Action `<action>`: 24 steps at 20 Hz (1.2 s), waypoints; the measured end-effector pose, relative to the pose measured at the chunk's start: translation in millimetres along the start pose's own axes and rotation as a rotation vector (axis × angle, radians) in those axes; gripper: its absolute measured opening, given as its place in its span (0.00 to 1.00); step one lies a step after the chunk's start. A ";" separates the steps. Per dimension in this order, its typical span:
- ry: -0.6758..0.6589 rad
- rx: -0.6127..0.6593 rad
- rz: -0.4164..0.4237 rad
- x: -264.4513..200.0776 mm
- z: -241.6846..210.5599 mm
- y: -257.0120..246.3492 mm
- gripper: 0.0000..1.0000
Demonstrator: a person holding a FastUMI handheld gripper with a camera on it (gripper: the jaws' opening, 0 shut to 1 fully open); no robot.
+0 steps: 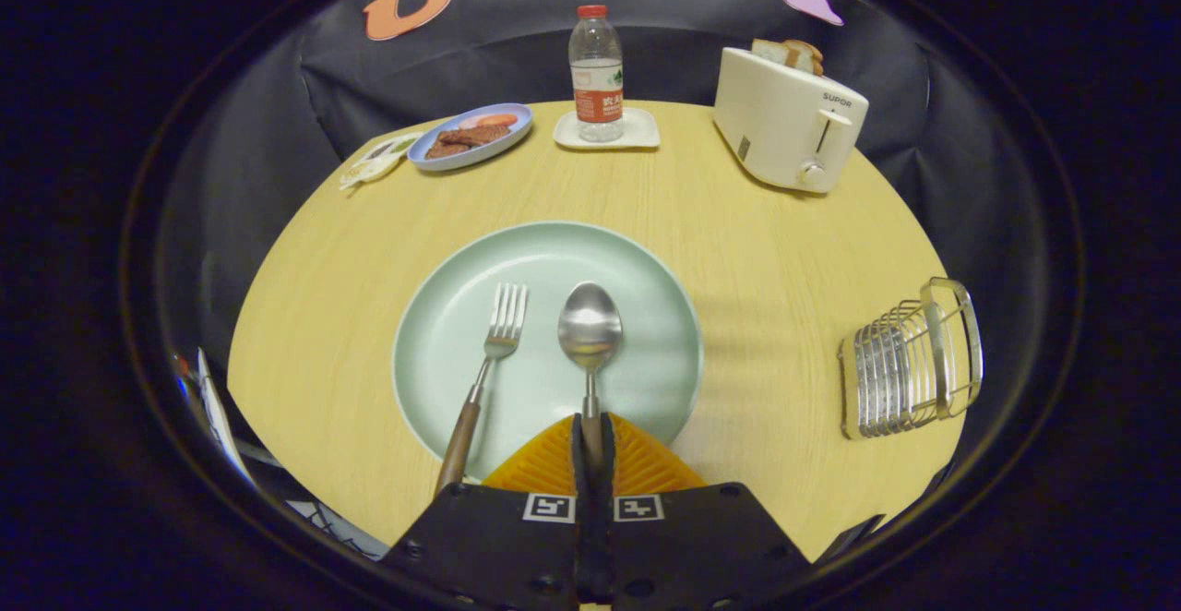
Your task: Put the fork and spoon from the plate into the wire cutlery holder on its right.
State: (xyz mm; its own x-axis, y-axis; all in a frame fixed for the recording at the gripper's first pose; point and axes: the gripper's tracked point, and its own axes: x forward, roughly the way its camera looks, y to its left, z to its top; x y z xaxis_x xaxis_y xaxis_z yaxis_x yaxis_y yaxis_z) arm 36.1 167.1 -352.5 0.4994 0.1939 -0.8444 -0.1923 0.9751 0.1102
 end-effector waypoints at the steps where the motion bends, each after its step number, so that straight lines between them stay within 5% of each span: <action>1: -0.002 0.010 0.009 -9.6 4.3 -1.6 0.00; 6: -0.020 0.066 0.017 -71.8 30.7 -33.4 0.01; 13: -0.019 0.164 -0.094 -152.1 50.1 -164.7 0.00; 18: 0.090 0.201 -0.112 -152.2 26.2 -214.6 0.00; 24: 0.224 0.270 -0.040 -126.1 -2.2 -214.0 0.01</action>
State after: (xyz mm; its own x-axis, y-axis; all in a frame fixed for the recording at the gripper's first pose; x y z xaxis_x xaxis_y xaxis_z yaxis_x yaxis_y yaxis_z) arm 12.4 -66.3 -270.7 0.2987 0.1554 -0.9416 0.0686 0.9806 0.1836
